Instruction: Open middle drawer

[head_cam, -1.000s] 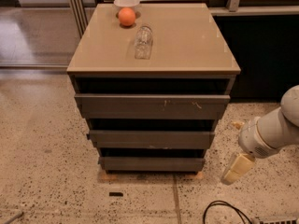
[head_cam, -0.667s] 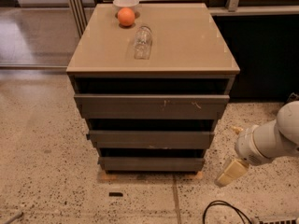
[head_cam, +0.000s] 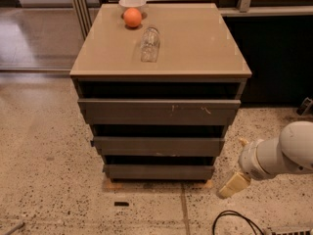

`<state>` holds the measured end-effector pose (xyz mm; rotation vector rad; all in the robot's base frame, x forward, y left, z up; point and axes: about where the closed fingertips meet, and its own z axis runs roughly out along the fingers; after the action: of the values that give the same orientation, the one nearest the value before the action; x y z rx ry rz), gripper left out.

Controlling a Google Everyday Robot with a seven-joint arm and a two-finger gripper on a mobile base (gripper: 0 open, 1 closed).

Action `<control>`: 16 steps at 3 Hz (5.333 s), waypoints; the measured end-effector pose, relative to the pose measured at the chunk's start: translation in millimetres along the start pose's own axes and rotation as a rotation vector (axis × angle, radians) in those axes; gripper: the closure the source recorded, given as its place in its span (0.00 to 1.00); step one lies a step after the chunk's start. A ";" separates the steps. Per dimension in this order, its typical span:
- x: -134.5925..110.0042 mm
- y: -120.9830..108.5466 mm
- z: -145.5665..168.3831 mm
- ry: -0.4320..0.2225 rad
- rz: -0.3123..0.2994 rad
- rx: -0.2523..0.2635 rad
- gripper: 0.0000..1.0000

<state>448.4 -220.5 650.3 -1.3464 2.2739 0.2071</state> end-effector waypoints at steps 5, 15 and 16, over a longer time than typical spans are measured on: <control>-19.2 13.8 134.0 -0.099 -0.051 -0.058 0.00; -49.7 -56.7 282.8 -0.146 0.018 -0.183 0.00; -49.7 -56.6 282.9 -0.146 0.018 -0.183 0.00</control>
Offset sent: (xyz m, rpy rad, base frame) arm 0.0202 0.0363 -0.0524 0.1129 -0.0621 0.0776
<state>609.9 -106.7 434.3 -1.3532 2.1883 0.5139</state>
